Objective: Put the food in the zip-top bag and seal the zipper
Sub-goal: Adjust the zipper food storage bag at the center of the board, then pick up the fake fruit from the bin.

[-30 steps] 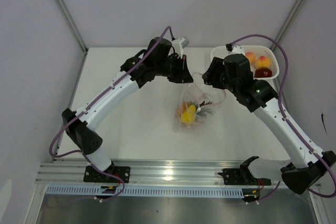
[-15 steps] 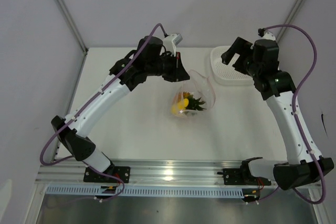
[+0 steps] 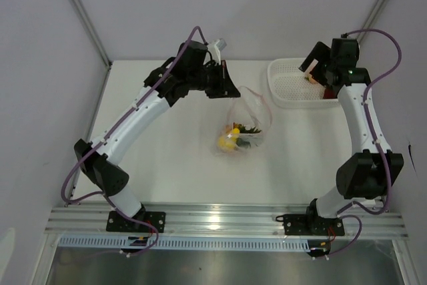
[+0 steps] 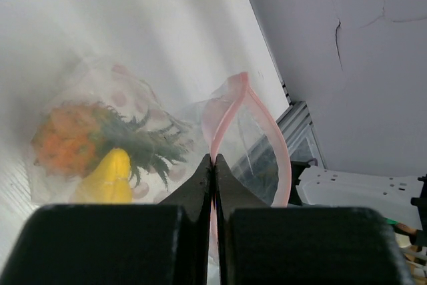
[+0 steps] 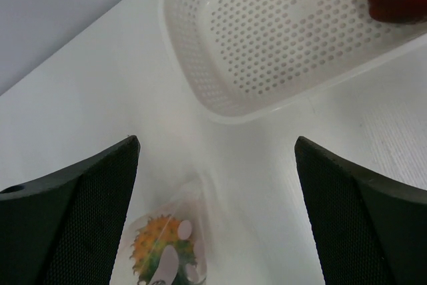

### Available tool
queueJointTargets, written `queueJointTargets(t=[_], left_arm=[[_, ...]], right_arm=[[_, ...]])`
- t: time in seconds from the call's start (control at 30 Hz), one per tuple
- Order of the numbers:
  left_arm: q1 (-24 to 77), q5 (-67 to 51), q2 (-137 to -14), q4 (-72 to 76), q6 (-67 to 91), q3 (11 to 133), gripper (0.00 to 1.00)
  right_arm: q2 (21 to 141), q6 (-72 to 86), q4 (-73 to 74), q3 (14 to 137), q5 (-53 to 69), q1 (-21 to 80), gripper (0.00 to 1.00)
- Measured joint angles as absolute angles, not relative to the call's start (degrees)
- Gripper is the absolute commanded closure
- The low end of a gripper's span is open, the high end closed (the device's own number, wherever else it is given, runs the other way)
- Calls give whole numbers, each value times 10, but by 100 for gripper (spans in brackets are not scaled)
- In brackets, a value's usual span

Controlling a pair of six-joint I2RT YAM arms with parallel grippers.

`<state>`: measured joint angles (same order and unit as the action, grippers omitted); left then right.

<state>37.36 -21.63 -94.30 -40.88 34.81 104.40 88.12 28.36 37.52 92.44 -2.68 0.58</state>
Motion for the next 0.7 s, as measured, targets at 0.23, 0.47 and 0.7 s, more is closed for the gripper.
queueJointTargets(t=[0.23, 0.47, 0.7], left_arm=[[372, -214, -949, -402, 359, 1043, 99], [373, -198, -911, -351, 325, 961, 99], [373, -182, -878, -319, 304, 901, 99]], right_arm=[[980, 267, 390, 999, -45, -41, 1], [1110, 242, 389, 1098, -73, -73, 1], [1237, 211, 367, 1177, -81, -76, 1]])
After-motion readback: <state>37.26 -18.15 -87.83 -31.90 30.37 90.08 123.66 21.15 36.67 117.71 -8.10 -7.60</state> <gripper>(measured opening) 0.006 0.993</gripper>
